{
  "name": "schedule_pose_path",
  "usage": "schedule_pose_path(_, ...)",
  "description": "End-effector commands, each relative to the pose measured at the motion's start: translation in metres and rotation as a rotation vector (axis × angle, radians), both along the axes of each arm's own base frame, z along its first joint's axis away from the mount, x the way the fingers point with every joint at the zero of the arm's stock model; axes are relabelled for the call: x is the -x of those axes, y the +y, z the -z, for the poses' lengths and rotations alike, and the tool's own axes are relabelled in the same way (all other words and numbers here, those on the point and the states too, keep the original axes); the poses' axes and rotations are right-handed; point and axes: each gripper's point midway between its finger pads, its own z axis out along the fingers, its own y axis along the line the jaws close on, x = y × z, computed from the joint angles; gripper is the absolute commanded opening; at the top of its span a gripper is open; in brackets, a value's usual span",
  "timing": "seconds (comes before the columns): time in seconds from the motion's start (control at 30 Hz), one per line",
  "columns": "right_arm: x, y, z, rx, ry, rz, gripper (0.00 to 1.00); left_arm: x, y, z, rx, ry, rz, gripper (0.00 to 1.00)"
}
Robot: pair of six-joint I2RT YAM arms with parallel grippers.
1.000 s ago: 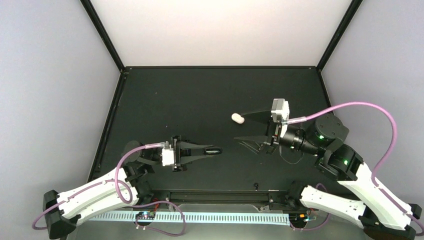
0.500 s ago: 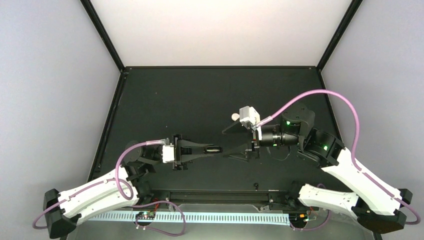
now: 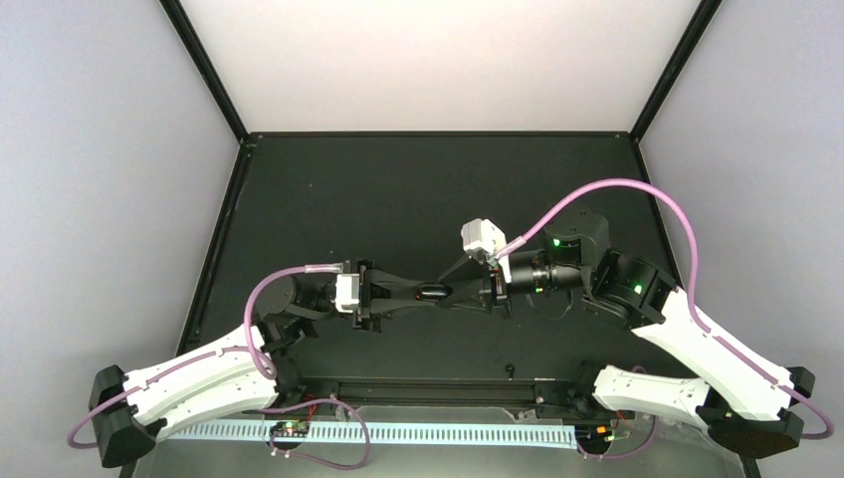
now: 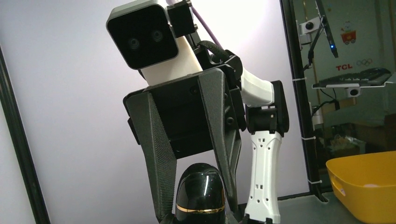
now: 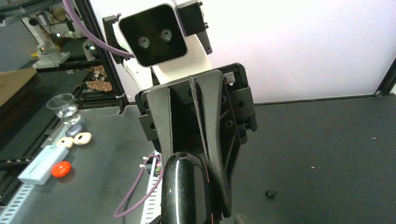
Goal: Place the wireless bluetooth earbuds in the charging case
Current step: Open the charging case.
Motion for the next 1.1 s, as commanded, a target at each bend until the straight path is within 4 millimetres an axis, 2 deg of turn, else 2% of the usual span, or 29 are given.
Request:
schedule_pose_path(0.0,-0.003,-0.004,-0.004,0.007,-0.034,0.036,0.34,0.005,0.004,-0.028,0.067,-0.014,0.022,0.02)
schedule_pose_path(0.2,-0.007,-0.006,-0.006,0.006,-0.061,0.067,0.19,0.001,0.000,-0.026,0.056,0.012,0.017,0.02)
schedule_pose_path(0.4,-0.012,-0.006,-0.003,0.024,-0.093,0.102,0.06,-0.004,-0.003,-0.024,0.038,0.034,0.004,0.10)
schedule_pose_path(0.53,-0.015,-0.006,0.001,0.047,-0.131,0.133,0.03,-0.008,-0.007,-0.021,0.018,0.057,-0.002,0.16)
schedule_pose_path(0.77,-0.021,-0.007,0.011,0.103,-0.222,0.191,0.01,-0.011,-0.011,-0.018,-0.009,0.091,0.005,0.17)
schedule_pose_path(1.07,-0.026,-0.012,0.011,0.100,-0.265,0.229,0.01,-0.011,-0.013,-0.016,-0.018,0.107,0.015,0.19)
